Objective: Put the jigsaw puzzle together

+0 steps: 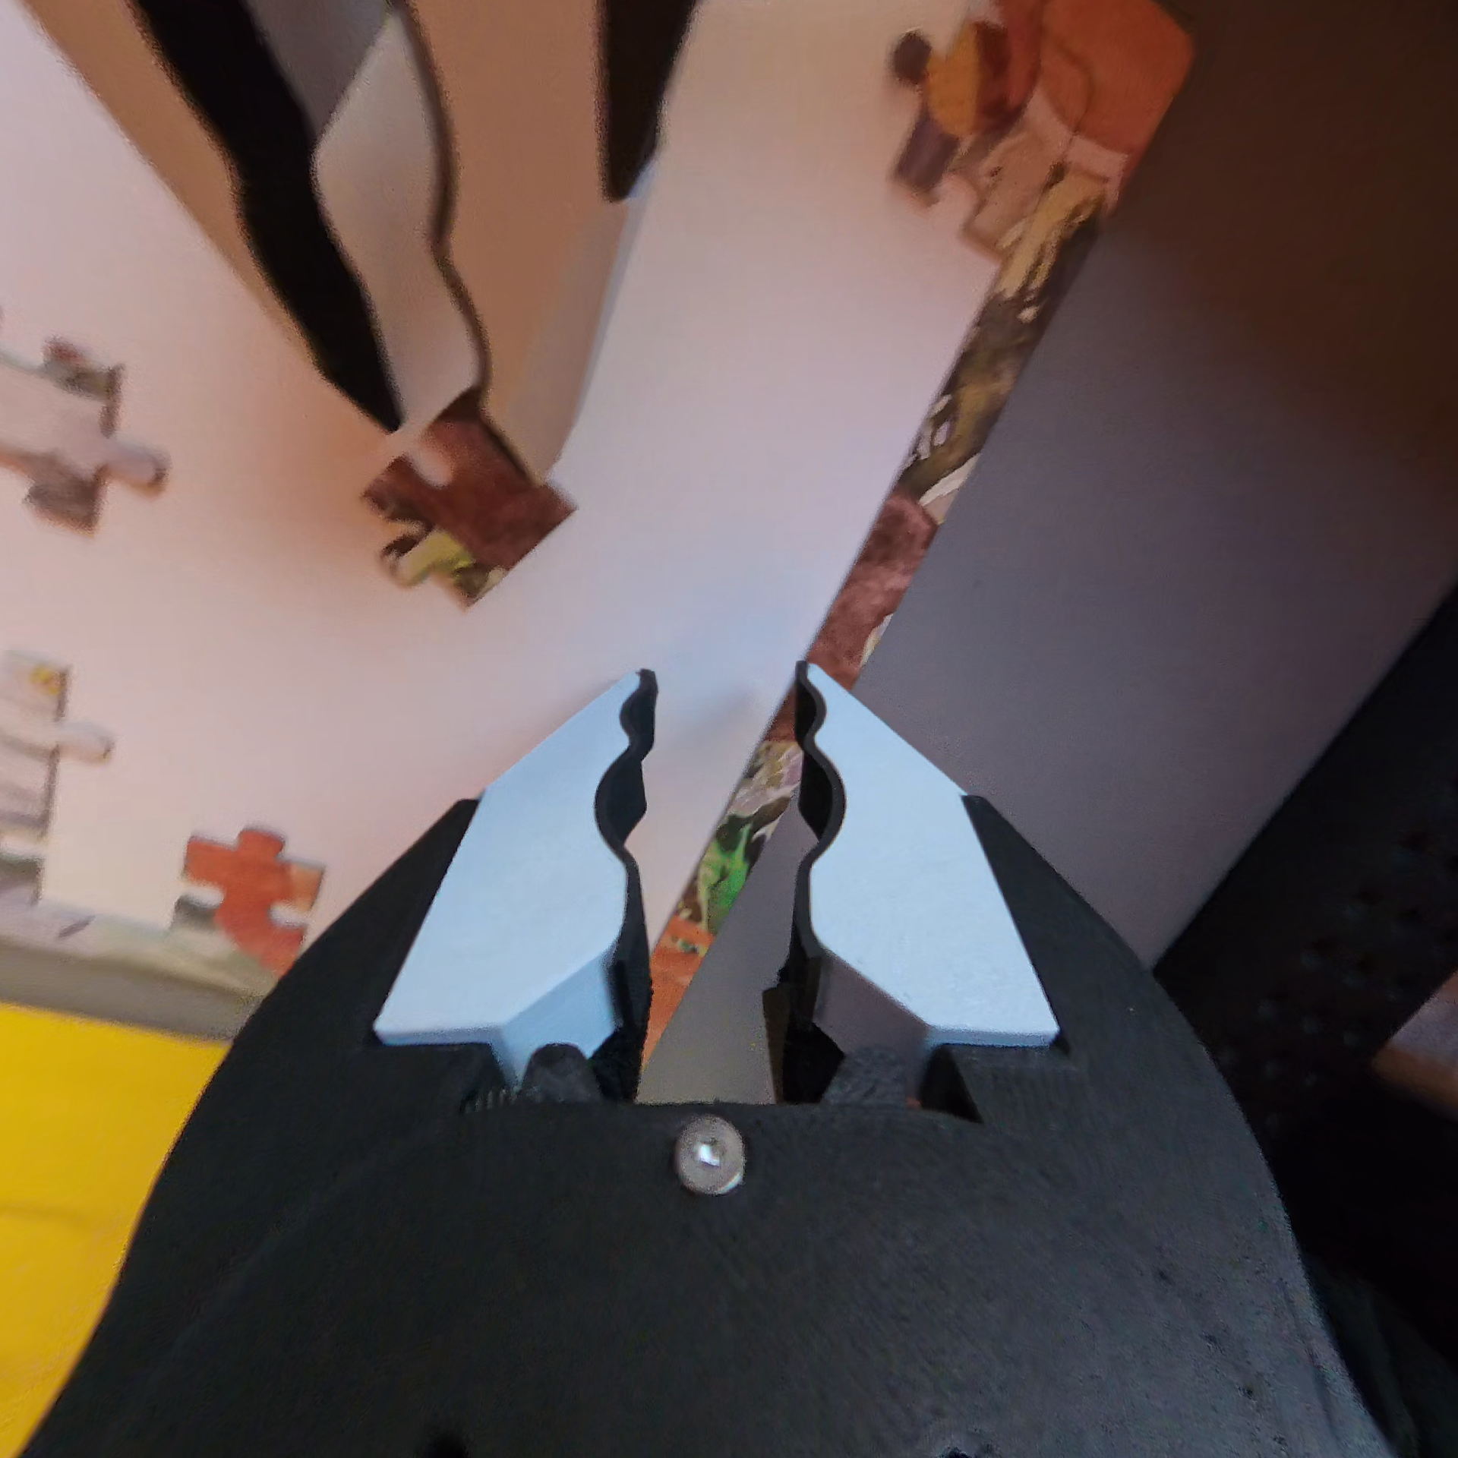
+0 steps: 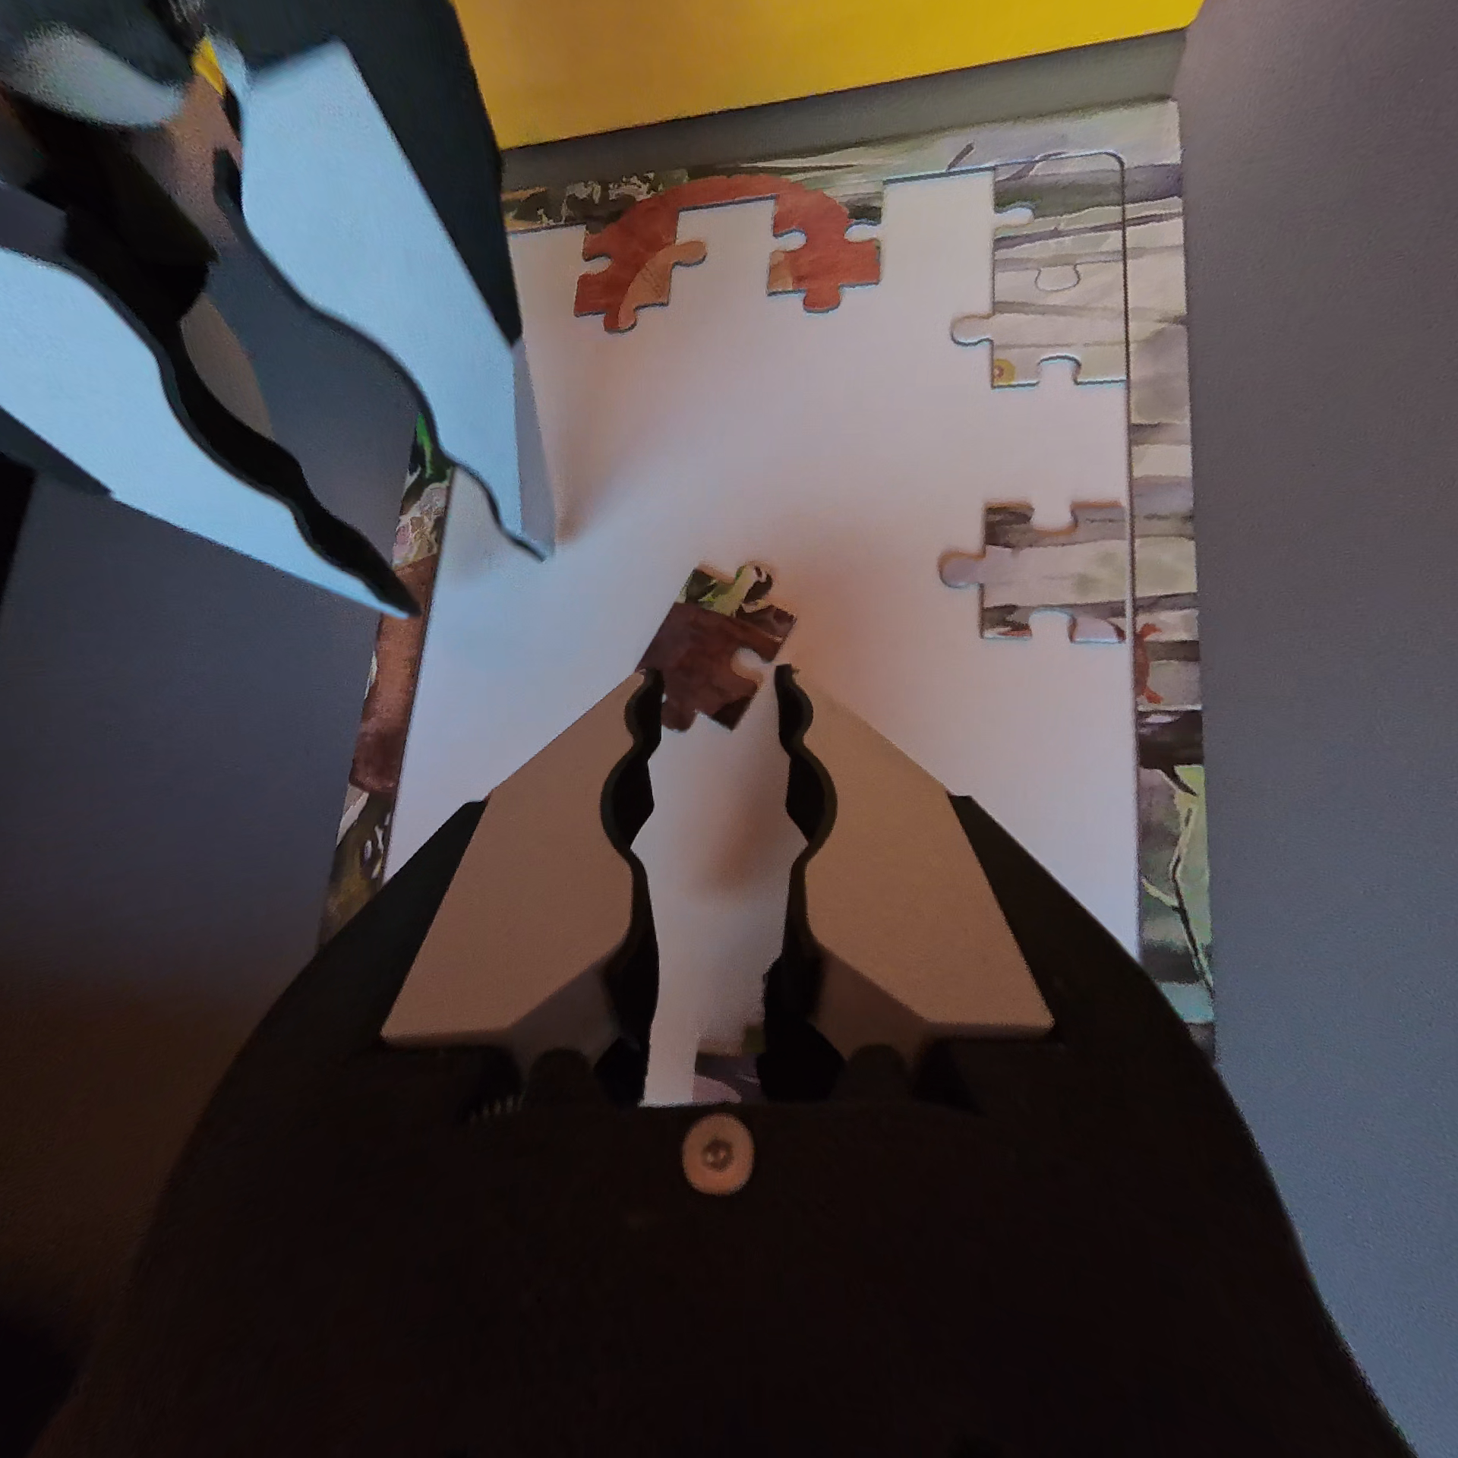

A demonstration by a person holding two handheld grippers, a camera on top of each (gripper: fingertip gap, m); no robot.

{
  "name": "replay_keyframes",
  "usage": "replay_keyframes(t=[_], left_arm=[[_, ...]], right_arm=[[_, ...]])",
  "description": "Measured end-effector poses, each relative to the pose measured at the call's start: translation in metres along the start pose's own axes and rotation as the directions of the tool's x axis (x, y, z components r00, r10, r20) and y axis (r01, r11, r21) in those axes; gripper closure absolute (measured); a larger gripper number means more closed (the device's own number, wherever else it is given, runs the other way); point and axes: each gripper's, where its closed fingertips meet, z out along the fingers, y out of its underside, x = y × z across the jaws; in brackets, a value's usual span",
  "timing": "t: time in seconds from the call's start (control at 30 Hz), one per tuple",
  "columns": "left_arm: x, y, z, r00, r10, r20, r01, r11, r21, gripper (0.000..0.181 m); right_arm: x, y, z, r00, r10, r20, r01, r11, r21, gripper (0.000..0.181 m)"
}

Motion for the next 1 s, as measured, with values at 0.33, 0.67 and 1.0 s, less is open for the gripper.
replay_keyframes(t=[0.33,0.67,1.0], left_arm=[[0.0,0.032,-0.016,0.997,-0.079,0.003,0.079,0.992,-0.096,0.133],[-0.001,0.048,-0.006,0.996,-0.087,-0.005,0.084,0.977,-0.196,0.133],[-0.004,0.065,-0.008,0.991,-0.131,0.025,0.133,0.955,-0.265,0.133]], right_arm=[[-0.004,-0.001,0.005,0.995,-0.102,-0.019,0.102,0.995,-0.015,0.157],[-0.015,-0.004,0.011,0.987,-0.16,0.024,0.16,0.987,-0.001,0.16],[-0.013,-0.001,0.008,0.992,-0.125,0.021,0.125,0.992,0.004,0.147]])
